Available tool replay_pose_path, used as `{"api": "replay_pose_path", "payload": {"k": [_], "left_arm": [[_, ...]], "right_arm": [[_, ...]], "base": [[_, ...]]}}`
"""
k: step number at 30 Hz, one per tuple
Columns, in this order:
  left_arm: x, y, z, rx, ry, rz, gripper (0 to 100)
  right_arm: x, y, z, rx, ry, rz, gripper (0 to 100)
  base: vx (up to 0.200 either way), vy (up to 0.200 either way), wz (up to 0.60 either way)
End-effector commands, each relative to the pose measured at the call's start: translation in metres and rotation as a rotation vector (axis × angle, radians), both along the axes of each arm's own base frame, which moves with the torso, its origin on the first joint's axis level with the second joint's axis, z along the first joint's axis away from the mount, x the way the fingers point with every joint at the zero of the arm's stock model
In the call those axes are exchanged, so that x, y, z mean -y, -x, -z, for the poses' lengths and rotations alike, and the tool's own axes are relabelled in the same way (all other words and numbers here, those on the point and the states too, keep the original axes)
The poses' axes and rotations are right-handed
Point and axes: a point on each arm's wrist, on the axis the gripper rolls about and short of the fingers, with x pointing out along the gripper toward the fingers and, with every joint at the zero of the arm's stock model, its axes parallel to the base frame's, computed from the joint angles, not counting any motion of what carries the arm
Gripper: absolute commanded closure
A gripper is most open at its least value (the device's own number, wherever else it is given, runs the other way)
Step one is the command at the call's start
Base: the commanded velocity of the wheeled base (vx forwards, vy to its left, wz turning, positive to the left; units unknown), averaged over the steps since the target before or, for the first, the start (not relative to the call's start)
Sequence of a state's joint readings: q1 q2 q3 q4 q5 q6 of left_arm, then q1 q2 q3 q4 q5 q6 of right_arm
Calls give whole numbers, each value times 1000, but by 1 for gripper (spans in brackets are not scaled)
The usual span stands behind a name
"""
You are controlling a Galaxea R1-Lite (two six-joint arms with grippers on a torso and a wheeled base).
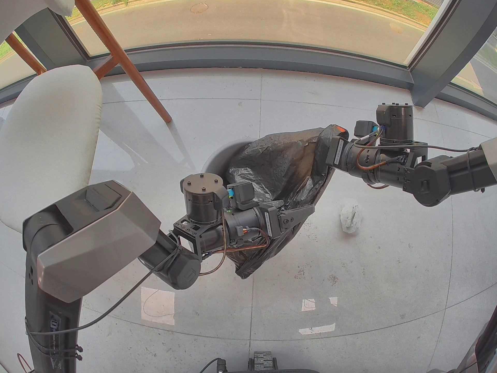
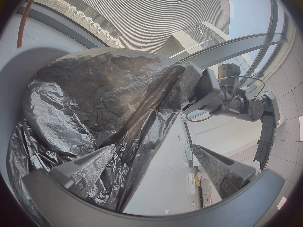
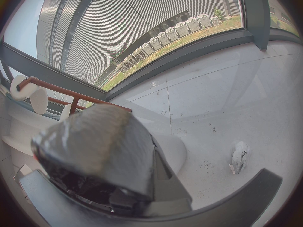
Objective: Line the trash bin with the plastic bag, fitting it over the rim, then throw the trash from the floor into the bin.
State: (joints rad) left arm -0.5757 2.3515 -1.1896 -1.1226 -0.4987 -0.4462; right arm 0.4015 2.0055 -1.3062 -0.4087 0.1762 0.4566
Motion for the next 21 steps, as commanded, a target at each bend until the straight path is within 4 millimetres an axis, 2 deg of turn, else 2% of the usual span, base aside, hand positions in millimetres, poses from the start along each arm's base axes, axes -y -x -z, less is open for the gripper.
{"api": "replay_pose_path", "payload": {"k": [1,6,7,16,21], "left_arm": [[4,-7,12,-10,-6,-1,0],[7,-11,13,-4,-5,-17,0],[7,-11,14,-4,-5,-19,100],[9,-12,14,13,-10,-17,100],[24,-1,12,31,-14,23,100]], "right_arm": [[2,4,-9,19,-9,0,100],[3,6,-12,25,-12,4,100],[3,6,-12,25,-12,4,100],[3,8,-11,20,-8,6,100],[0,9,-9,15,-8,0,100]], "base": [[0,0,0],[0,0,0],[0,0,0],[0,0,0],[0,0,0]]}}
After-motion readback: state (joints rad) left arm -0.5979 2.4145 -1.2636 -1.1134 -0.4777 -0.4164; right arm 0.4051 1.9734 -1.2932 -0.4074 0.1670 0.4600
